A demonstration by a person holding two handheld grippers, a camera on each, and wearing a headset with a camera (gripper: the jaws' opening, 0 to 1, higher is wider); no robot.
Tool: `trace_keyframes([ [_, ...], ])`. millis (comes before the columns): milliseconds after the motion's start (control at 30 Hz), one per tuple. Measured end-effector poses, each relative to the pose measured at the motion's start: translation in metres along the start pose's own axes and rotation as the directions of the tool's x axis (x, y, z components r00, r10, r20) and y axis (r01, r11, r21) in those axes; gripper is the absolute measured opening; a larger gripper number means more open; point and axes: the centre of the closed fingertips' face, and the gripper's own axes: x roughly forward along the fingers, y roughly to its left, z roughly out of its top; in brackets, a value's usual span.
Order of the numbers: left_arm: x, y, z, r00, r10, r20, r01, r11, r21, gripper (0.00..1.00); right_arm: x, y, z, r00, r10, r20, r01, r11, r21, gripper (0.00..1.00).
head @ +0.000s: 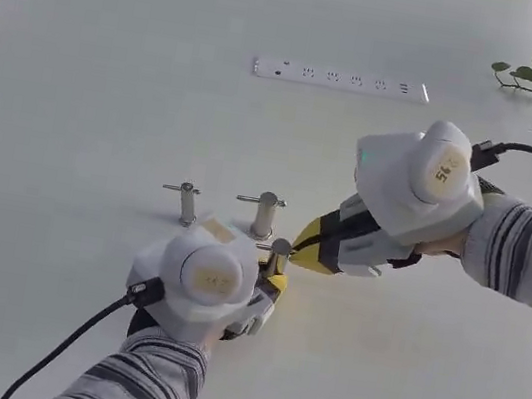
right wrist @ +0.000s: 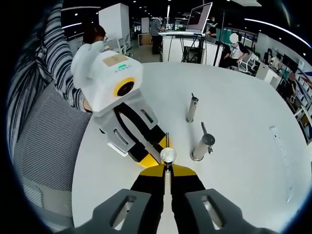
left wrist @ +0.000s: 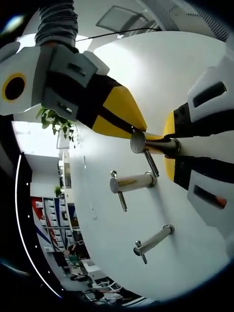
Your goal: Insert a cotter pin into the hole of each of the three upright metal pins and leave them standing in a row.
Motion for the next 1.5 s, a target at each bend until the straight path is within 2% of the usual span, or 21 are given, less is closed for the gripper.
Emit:
trace_keyframes([
  [200,0.000,0.000,0.000,1.0000,0.001,-0.007,-0.001,1.000,0.001,0.11,0.001,-0.001,-0.001,0.9999,-0.012,0.002,0.012,0.999,0.045,0.01],
  [300,0.000,0.001,-0.002,0.9997,-0.006,-0.023,0.006,1.000,0.001,0.12,0.000,-0.002,0.002,0.9997,-0.025,0.007,0.024,0.996,0.085,0.10],
  [400,-0.002,0.002,-0.004,0.9994,-0.013,-0.032,0.013,1.000,-0.010,0.17,0.000,-0.003,0.004,0.9995,-0.032,0.007,0.031,0.995,0.090,0.15],
  [533,-0.009,0.003,-0.007,0.9992,-0.010,-0.040,0.011,1.000,0.005,0.23,0.005,-0.004,0.010,0.9988,-0.043,0.023,0.040,0.993,0.107,0.16],
  [600,-0.012,0.003,-0.006,0.9992,-0.017,-0.035,0.017,1.000,0.009,0.26,0.008,-0.003,0.011,0.9988,-0.042,0.024,0.039,0.994,0.105,0.16],
  [833,-0.023,0.006,-0.002,0.9995,-0.021,-0.023,0.021,1.000,0.016,0.33,0.018,-0.004,0.006,0.9983,-0.054,-0.022,0.056,0.995,0.081,0.12],
  [967,-0.030,0.008,0.000,0.9995,-0.025,-0.019,0.025,1.000,-0.001,0.36,0.019,-0.006,0.005,0.9980,-0.060,-0.021,0.062,0.994,0.095,0.10],
  [1067,-0.038,0.011,0.005,0.9995,-0.030,0.007,0.030,0.999,-0.018,0.39,0.018,-0.007,0.005,0.9984,-0.055,-0.015,0.056,0.994,0.097,0.09],
  [1333,-0.054,0.020,0.012,0.9993,-0.014,0.035,0.015,0.999,-0.041,0.46,0.014,-0.007,0.002,0.9997,-0.024,-0.004,0.024,0.996,0.083,0.08],
  [1500,-0.065,0.021,0.016,0.9984,-0.017,0.054,0.018,1.000,-0.023,0.52,0.006,-0.013,-0.005,0.9996,-0.027,-0.009,0.028,0.997,0.070,0.08],
])
